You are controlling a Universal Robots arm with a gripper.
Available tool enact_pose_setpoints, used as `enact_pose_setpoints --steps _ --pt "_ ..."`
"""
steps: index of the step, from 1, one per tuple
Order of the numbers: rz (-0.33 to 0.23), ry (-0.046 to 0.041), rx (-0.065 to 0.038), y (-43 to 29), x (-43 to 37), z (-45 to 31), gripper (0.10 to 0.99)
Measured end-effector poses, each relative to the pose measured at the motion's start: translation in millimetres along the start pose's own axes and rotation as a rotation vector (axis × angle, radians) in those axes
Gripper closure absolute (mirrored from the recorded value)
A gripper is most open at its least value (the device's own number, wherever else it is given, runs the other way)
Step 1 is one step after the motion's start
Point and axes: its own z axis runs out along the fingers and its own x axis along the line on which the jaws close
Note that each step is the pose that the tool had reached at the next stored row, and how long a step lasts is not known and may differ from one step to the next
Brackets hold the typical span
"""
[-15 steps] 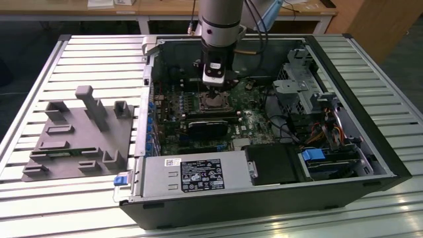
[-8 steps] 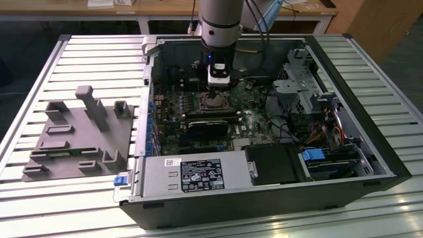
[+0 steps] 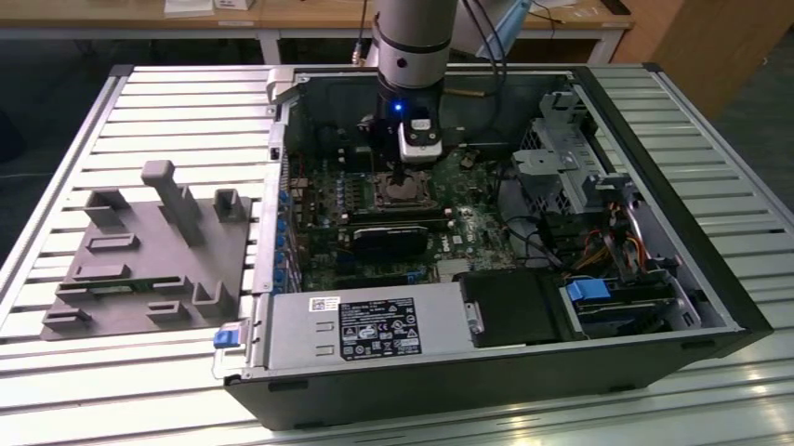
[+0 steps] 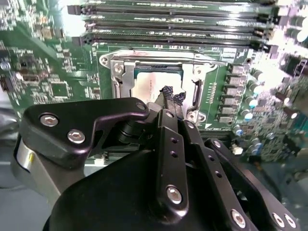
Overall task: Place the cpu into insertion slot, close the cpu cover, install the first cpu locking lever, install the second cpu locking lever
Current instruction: 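Close the cpu cover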
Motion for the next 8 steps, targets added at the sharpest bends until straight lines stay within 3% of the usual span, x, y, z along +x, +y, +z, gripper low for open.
enact_pose_setpoints --steps 8 --pt "-0.136 0.0048 -0.002 0.0 0.0 0.0 0.98"
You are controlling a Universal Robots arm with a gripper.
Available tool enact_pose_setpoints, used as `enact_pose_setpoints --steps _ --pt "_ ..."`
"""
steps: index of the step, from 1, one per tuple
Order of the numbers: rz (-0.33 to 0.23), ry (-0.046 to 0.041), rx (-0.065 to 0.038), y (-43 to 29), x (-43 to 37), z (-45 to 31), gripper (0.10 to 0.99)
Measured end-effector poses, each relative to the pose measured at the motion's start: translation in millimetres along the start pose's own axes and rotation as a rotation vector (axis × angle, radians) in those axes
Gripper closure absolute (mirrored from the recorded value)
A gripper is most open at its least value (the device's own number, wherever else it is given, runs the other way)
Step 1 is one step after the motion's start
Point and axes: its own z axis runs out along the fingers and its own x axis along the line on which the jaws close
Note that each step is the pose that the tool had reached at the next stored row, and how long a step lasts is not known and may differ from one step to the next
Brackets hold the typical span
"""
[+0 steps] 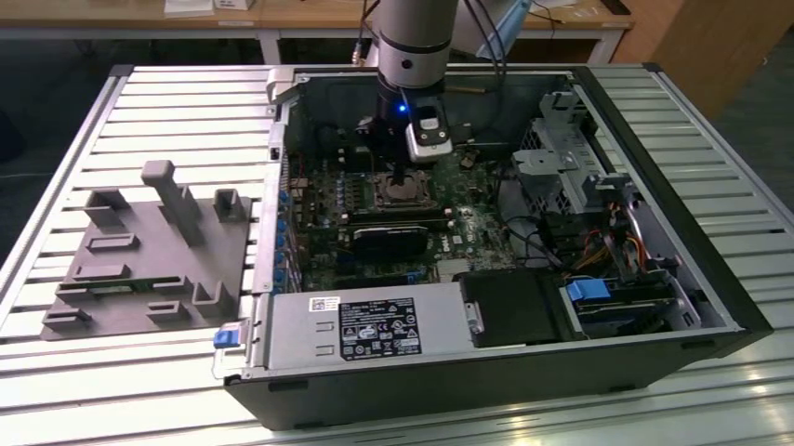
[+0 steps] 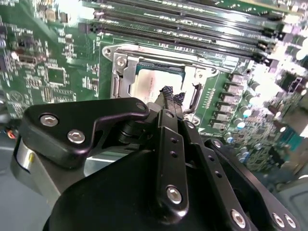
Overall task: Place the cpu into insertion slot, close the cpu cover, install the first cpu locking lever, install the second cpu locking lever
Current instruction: 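Close the cpu cover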
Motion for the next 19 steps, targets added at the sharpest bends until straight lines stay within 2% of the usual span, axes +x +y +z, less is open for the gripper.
enact_pose_setpoints --steps 10,12,13,17,19 --pt "-0.169 0.0047 0.001 0.0 0.0 0.0 0.98" --pt "-0.184 0.0043 -0.004 0.0 0.0 0.0 0.98" --pt "-0.189 0.0016 -0.008 -0.1 0.0 0.0 0.98" --pt "-0.207 -0.0192 -0.024 -0.4 -0.2 0.2 0.98" --pt "-0.209 -0.0235 -0.029 -2.0 -0.7 0.2 0.98"
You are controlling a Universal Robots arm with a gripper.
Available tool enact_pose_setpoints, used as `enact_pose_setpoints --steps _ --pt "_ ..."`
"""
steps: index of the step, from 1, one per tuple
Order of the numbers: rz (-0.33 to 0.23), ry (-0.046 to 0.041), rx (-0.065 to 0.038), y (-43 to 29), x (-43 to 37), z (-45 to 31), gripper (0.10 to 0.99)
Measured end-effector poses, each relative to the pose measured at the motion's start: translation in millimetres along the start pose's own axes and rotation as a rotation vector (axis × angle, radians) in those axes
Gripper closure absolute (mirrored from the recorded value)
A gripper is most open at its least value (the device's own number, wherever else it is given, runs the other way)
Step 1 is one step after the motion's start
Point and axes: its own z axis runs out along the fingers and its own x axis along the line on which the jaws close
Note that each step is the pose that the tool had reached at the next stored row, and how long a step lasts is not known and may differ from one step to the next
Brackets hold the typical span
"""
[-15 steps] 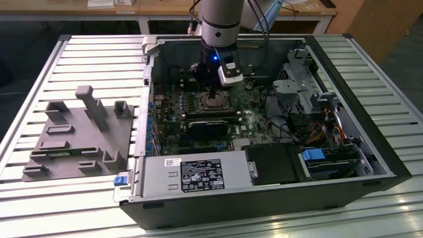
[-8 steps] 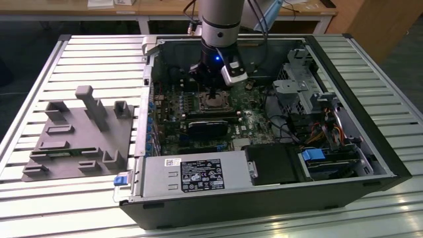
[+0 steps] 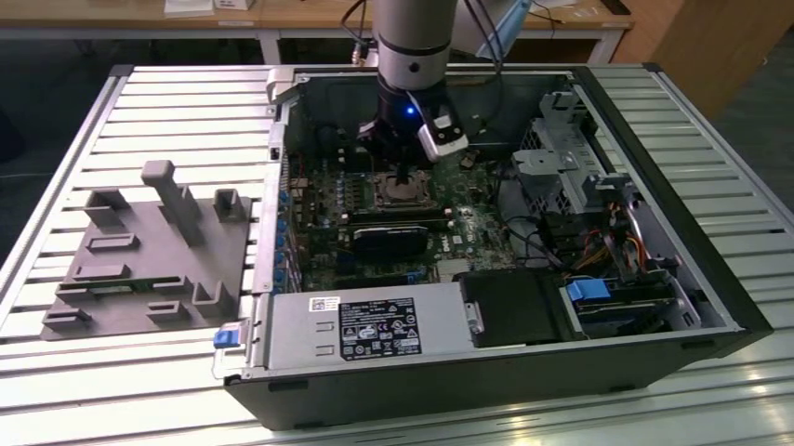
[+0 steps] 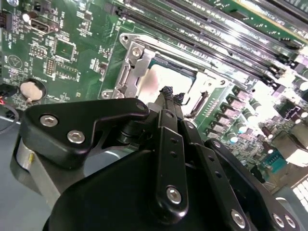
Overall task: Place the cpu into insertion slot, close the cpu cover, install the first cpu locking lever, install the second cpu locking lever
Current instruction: 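Close the cpu cover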
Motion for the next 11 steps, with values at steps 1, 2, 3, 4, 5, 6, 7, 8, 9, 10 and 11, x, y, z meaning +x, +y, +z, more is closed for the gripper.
enact_pose_setpoints --steps 1,2,3,4,5,6,7,8,9,10,11 --pt "0.0 -0.0004 -0.001 -1.5 -0.2 -0.1 0.98" --pt "0.0 -0.0006 -0.002 -3.1 -0.4 -0.2 0.98" --pt "0.0 -0.0008 -0.003 -4.7 -0.6 -0.2 0.98" --pt "0.0 -0.0007 -0.004 -5.9 -0.8 -0.3 0.98" --pt "0.0 -0.0006 -0.004 -6.3 -0.8 -0.3 0.98" --pt "0.0 -0.0006 -0.005 -6.3 -0.8 -0.2 0.98" --pt "0.0 -0.0005 -0.005 -6.2 -0.8 -0.2 0.98" --pt "0.0 -0.0005 -0.005 -6.3 -0.8 -0.3 0.98" --pt "0.0 -0.0005 -0.005 -6.3 -0.8 -0.3 0.98" --pt "0.0 -0.0004 -0.005 -6.3 -0.8 -0.7 0.98" --pt "0.0 -0.0004 -0.005 -6.3 -0.8 -1.6 0.98"
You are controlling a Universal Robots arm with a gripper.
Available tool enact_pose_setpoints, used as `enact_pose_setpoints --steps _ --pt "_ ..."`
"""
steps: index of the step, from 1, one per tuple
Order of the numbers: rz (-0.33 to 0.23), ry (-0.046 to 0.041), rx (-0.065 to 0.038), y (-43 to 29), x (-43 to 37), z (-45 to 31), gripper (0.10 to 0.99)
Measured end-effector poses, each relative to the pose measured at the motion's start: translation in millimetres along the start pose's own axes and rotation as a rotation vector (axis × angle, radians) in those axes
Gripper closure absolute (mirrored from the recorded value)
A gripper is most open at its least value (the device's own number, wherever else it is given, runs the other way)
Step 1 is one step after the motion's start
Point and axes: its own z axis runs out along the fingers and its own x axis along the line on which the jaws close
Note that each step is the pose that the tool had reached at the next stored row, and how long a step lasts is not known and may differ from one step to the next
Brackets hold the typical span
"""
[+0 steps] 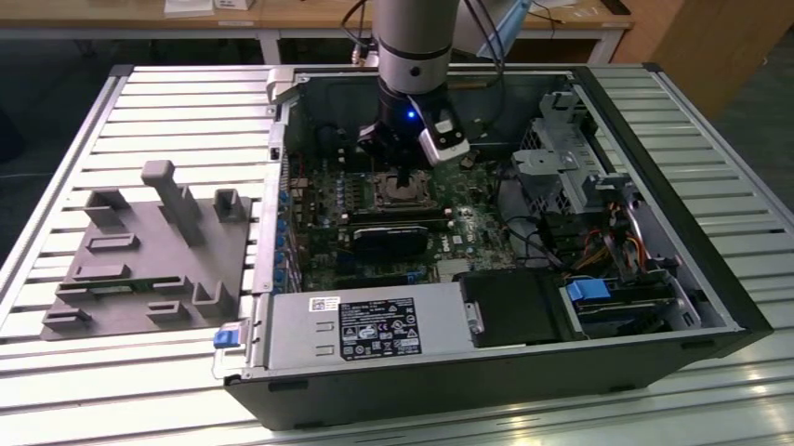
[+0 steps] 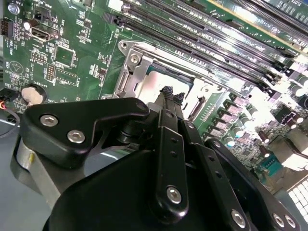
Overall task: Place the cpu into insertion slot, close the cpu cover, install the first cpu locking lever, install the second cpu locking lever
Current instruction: 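Close the cpu cover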
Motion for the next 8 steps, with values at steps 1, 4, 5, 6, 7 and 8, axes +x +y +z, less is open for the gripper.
enact_pose_setpoints --steps 1,4,5,6,7,8 --pt "0.0 0.0 0.0 0.1 0.0 -1.2 0.98" --pt "0.0 0.0 0.0 0.4 -0.1 -6.1 0.98" --pt "0.0 0.0 0.0 0.5 -0.1 -7.7 0.98" --pt "0.0 0.0 0.0 0.6 -0.1 -9.4 0.98" --pt "0.0 0.0 0.0 0.7 -0.1 -10.8 0.98" --pt "0.0 0.0 0.0 0.8 -0.2 -12.4 0.98"
